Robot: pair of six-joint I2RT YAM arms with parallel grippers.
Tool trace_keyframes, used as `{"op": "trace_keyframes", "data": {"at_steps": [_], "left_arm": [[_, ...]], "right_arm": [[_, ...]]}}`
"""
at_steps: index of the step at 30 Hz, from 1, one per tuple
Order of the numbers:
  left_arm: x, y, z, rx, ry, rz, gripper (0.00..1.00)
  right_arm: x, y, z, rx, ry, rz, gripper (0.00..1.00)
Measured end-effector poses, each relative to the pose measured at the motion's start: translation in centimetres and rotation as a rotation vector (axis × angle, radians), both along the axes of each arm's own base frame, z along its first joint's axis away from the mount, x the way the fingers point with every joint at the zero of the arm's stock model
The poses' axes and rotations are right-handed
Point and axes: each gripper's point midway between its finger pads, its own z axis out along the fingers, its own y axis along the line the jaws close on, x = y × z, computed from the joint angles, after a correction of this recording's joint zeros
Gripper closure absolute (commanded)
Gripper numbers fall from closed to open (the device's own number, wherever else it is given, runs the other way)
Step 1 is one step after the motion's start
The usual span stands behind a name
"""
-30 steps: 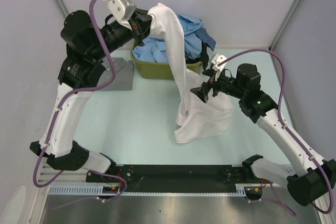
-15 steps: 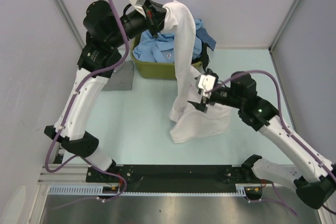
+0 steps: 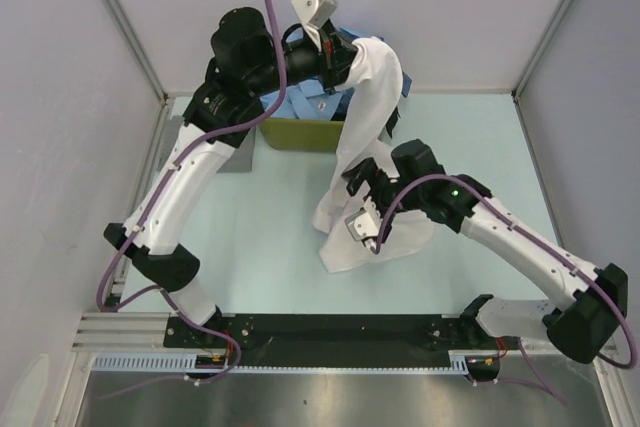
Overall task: Fold and stack the long sleeve shirts
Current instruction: Flatten the shirt out
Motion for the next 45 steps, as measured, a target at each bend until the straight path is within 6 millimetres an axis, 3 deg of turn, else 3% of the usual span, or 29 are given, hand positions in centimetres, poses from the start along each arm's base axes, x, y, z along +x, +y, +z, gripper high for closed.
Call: {"op": "trace_keyframes", "data": {"at_steps": [4,9,12,13,15,16,17,18,20,23,26,28,30,32,34,37,40,42,45], "left_arm": [[-0.4,-0.4,-0.4,0.011,0.013,-0.012,1.0],[-1.2,-1.2,-1.3,0.029,0.034,-0.034,1.0],[-1.6,-1.8,-2.2,0.047,0.055,-0.046,1.0],[-1.7,-2.0,-2.5,0.054,0.063,-0.049,1.0],[-2.0,-2.2,-2.8,0.064,0.071,-0.056,1.0],[-2.2,-2.3,-3.0,0.068,0.075,-0.059,1.0],[-2.3,-2.5,-3.0,0.072,0.075,-0.063,0.98],[-2.4,-2.5,-3.1,0.074,0.075,-0.064,0.86],[-2.3,-2.5,-3.3,0.073,0.074,-0.06,0.72],[-1.1,-0.9,-4.8,0.061,0.114,-0.03,0.27],[2.3,4.3,-6.7,0.036,0.135,0.112,0.15],[4.0,8.4,-9.5,0.067,0.161,0.229,0.1],[3.6,10.1,-13.2,0.136,0.173,0.263,0.07],[2.2,9.9,-17.5,0.222,0.191,0.234,0.04],[1.0,9.0,-22.8,0.323,0.227,0.187,0.02],[-1.0,6.5,-31.8,0.497,0.33,0.08,0.01],[-1.9,4.4,-38.9,0.637,0.43,0.019,0.01],[-1.8,3.5,-42.4,0.709,0.478,0.007,0.01],[-0.1,2.9,-45.4,0.768,0.518,0.035,0.01]], "right_arm": [[0.0,1.7,-2.2,-0.094,-0.063,0.097,0.04],[1.4,4.0,-3.7,-0.156,-0.137,0.15,0.06],[2.9,4.9,-3.8,-0.177,-0.186,0.145,0.17],[3.4,5.1,-3.7,-0.181,-0.207,0.141,0.35],[4.5,5.4,-3.5,-0.194,-0.241,0.125,0.56],[5.1,5.5,-3.3,-0.202,-0.249,0.109,0.81],[5.6,5.5,-3.2,-0.215,-0.25,0.088,0.96],[6.1,5.5,-3.0,-0.221,-0.237,0.061,1.0],[7.2,5.3,-1.3,-0.204,-0.194,-0.019,1.0],[8.7,3.9,3.1,-0.092,-0.073,-0.186,1.0],[11.3,-0.8,8.2,0.08,0.113,-0.452,1.0],[13.7,-6.5,11.7,0.253,0.216,-0.684,1.0],[14.5,-13.4,12.9,0.395,0.309,-0.924,1.0],[13.5,-20.3,12.1,0.504,0.405,-1.162,1.0],[11.8,-24.7,10.3,0.575,0.509,-1.342,1.0],[9.3,-27.5,6.9,0.618,0.659,-1.507,1.0],[7.8,-28.1,4.1,0.602,0.773,-1.601,1.0],[6.9,-28.5,2.9,0.576,0.814,-1.643,1.0],[6.1,-29.7,2.3,0.557,0.831,-1.691,1.0]]}}
